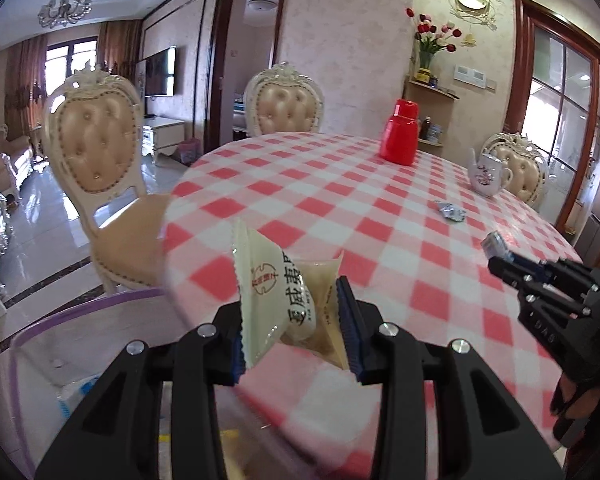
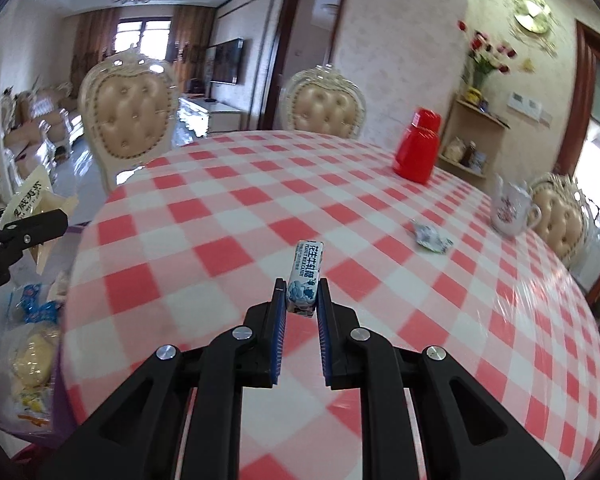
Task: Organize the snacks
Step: 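Carry both snacks over the container and open both grippers to drop them, then move both open grippers back to the last snacks on the table, then grasp the green-white packet with the left gripper while the right grasps the blue-patterned candy, then lift the green-white packet and blue-patterned candy up from the table with both grippers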
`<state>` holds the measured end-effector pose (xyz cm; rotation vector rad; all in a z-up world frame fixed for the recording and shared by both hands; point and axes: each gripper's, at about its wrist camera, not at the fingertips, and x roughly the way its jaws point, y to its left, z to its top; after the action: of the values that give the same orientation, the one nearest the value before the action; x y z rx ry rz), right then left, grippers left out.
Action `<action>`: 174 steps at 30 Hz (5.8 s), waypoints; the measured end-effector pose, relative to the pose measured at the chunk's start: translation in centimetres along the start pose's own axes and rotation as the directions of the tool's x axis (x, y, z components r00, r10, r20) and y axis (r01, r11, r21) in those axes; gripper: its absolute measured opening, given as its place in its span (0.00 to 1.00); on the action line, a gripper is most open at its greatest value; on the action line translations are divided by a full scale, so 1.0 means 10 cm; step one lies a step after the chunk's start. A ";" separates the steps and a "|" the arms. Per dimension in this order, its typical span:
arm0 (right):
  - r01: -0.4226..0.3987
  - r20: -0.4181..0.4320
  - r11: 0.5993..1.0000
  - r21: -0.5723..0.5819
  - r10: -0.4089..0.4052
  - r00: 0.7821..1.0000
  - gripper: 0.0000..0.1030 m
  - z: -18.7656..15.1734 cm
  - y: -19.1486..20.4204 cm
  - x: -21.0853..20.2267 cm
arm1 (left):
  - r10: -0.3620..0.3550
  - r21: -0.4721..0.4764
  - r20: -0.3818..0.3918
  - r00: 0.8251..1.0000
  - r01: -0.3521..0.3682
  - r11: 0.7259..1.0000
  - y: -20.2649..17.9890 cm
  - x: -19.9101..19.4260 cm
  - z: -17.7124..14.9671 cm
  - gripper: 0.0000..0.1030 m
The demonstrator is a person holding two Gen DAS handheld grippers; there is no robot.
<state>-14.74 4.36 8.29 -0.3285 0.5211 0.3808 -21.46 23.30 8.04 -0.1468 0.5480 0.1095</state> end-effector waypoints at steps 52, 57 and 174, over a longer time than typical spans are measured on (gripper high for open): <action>-0.268 -0.089 0.885 0.381 0.323 0.942 0.72 -0.56 -0.80 0.04 | -0.126 -0.032 -0.217 0.968 0.122 0.992 -0.37 0.40 0.29 0.98; -0.171 -0.080 0.867 0.469 0.234 0.969 0.77 -0.78 -1.39 0.09 | -0.194 0.006 -0.266 0.944 0.203 0.979 -1.25 0.87 0.57 0.98; 0.061 -0.117 0.755 0.653 0.021 0.993 0.19 -0.81 -3.14 1.14 | -0.192 0.097 -0.213 0.958 0.217 0.971 -2.79 2.44 0.60 0.37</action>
<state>4.53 -23.34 2.03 0.3360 0.7333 0.1343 6.29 -1.57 3.31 -0.0975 0.7379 -0.1424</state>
